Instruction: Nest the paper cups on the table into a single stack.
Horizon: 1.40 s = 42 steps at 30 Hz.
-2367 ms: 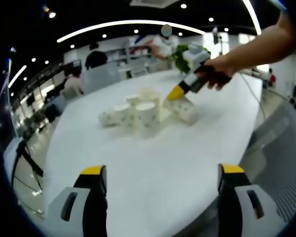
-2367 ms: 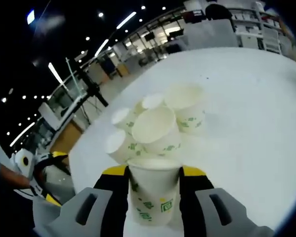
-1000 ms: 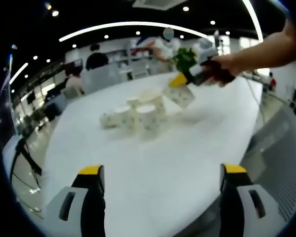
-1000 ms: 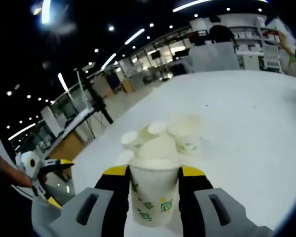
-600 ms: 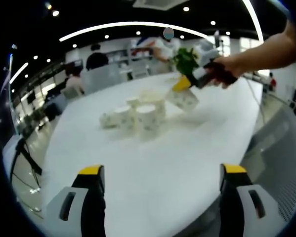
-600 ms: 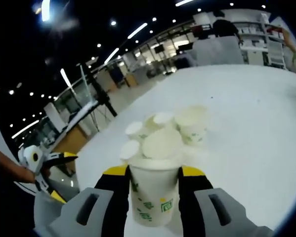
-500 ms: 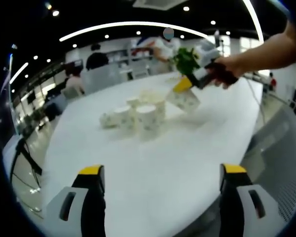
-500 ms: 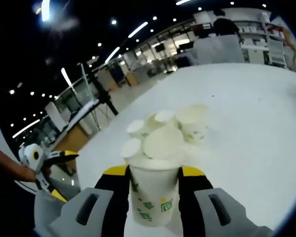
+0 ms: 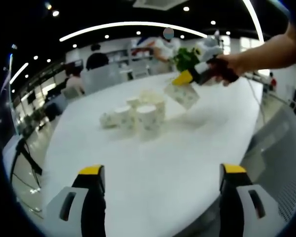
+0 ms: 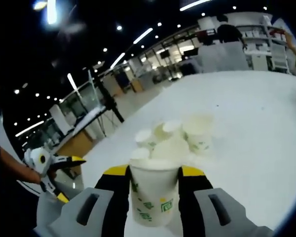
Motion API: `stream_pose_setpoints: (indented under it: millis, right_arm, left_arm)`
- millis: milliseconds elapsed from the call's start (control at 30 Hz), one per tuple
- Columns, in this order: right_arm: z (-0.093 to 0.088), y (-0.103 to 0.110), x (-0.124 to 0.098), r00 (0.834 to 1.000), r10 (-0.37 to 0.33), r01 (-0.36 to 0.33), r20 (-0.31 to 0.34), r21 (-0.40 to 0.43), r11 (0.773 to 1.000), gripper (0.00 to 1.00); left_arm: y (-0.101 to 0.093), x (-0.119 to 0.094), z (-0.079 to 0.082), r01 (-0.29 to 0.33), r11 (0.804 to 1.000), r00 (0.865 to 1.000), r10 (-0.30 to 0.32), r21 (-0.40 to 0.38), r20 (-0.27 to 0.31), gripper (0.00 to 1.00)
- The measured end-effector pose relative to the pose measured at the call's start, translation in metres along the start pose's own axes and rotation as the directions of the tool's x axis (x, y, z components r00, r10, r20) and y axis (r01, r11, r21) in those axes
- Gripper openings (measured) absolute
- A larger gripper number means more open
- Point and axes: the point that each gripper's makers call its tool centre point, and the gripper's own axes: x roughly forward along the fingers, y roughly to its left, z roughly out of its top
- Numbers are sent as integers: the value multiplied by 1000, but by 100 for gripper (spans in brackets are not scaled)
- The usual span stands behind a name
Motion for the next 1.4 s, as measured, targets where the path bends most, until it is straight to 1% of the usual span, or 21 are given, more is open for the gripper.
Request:
stream_pose_setpoints:
  millis: [67,133,200,233,267,367,433,467,533,633,767,867,933,967,1000,1067,1400]
  right_arm:
    - [10,2,-2,999,-6,9,47,-56,998,35]
    - [13,3,-3,998,-8,12,60,-65,998,35]
    - [23,4,-4,994,-2,10,105,-77,997,35]
    - [24,4,-4,994,-4,13,110,-80,997,35]
    - [29,3,-4,991,-9,22,131,-97,995,35]
    - [38,3,-6,986,-22,43,168,-122,992,35]
    - [46,1,-7,978,-39,69,205,-141,988,35]
    - [52,-2,-9,970,-59,101,236,-170,980,35]
    - [53,0,-10,967,-53,96,248,-163,982,35]
    - [62,-1,-13,954,-64,121,294,-179,976,35]
    - [73,0,-17,938,-65,130,341,-172,976,34]
    - [77,0,-18,934,-63,131,352,-174,976,34]
    - [80,1,-19,933,-60,131,355,-179,975,34]
    - [80,1,-19,933,-61,133,356,-182,974,34]
    - [82,1,-19,931,-60,134,360,-185,974,34]
    - [83,2,-20,930,-58,133,363,-184,974,34]
    - [81,11,-22,927,-41,122,374,-196,973,34]
  left_arm:
    - [0,0,0,-2,1000,1000,2,0,0,95]
    - [1,0,0,-3,1000,1000,3,-1,1,96]
    - [1,0,0,-4,1000,1000,4,0,-1,96]
    - [1,0,0,-4,1000,1000,4,0,-1,95]
    - [0,0,0,-2,1000,1000,2,-2,-3,95]
    - [1,0,-1,-3,1000,1000,3,-2,-2,95]
    - [1,0,-1,-3,1000,1000,3,-2,-3,95]
    - [1,0,-1,-3,1000,1000,3,-2,-3,95]
    - [1,0,-1,-3,1000,1000,3,-2,-3,95]
    - [1,0,-1,-3,1000,1000,3,-2,-3,95]
    - [1,0,-1,-3,1000,1000,3,-6,1,96]
    - [1,-1,0,-2,1000,1000,2,-7,4,97]
    - [3,-1,2,-13,1000,1000,13,2,16,99]
    - [2,0,1,-7,1000,1000,7,-11,13,99]
    - [1,0,-1,-5,1000,1000,5,-12,5,99]
    - [1,0,0,-6,1000,1000,6,-9,6,99]
    - [0,0,-1,-3,1000,1000,4,-10,5,99]
